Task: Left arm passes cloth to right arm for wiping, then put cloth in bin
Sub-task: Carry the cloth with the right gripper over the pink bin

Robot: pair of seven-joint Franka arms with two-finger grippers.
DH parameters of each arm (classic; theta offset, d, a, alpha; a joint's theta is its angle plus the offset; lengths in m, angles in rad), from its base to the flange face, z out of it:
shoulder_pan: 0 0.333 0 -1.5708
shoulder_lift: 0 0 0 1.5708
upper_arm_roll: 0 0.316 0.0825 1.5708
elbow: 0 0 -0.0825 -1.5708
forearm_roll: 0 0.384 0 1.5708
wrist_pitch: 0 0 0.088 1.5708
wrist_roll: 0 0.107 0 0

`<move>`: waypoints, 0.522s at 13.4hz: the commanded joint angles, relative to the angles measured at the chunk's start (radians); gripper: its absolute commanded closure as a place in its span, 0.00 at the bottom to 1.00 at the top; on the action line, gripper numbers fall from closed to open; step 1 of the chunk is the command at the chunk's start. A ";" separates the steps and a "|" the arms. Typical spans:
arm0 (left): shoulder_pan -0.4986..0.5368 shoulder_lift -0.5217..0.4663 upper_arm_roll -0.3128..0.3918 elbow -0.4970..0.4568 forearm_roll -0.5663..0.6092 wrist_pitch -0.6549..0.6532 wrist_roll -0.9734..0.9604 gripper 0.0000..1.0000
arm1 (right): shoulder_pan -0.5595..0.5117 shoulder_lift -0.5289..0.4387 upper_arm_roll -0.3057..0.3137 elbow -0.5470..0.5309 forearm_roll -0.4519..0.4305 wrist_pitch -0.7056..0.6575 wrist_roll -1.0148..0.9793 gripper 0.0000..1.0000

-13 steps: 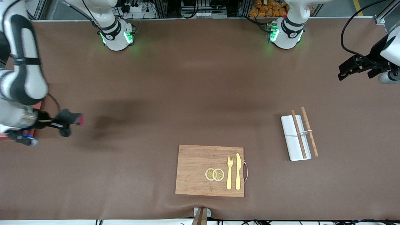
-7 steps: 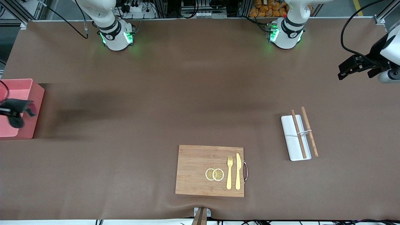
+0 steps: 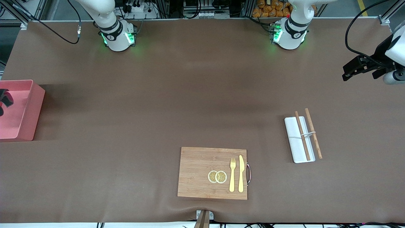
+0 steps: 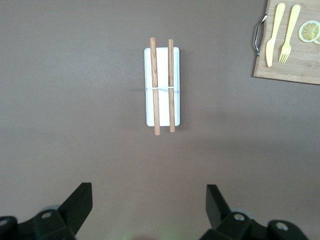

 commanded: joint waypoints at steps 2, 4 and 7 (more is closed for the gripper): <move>0.004 -0.018 -0.003 -0.013 0.005 -0.005 -0.010 0.00 | -0.023 0.120 0.025 0.058 -0.001 0.103 -0.123 0.91; 0.005 -0.018 -0.003 -0.015 0.005 -0.007 -0.010 0.00 | -0.022 0.120 0.025 0.058 -0.001 0.106 -0.123 0.00; 0.005 -0.018 -0.003 -0.015 0.005 -0.007 -0.010 0.00 | -0.028 0.118 0.027 0.058 0.005 0.105 -0.126 0.00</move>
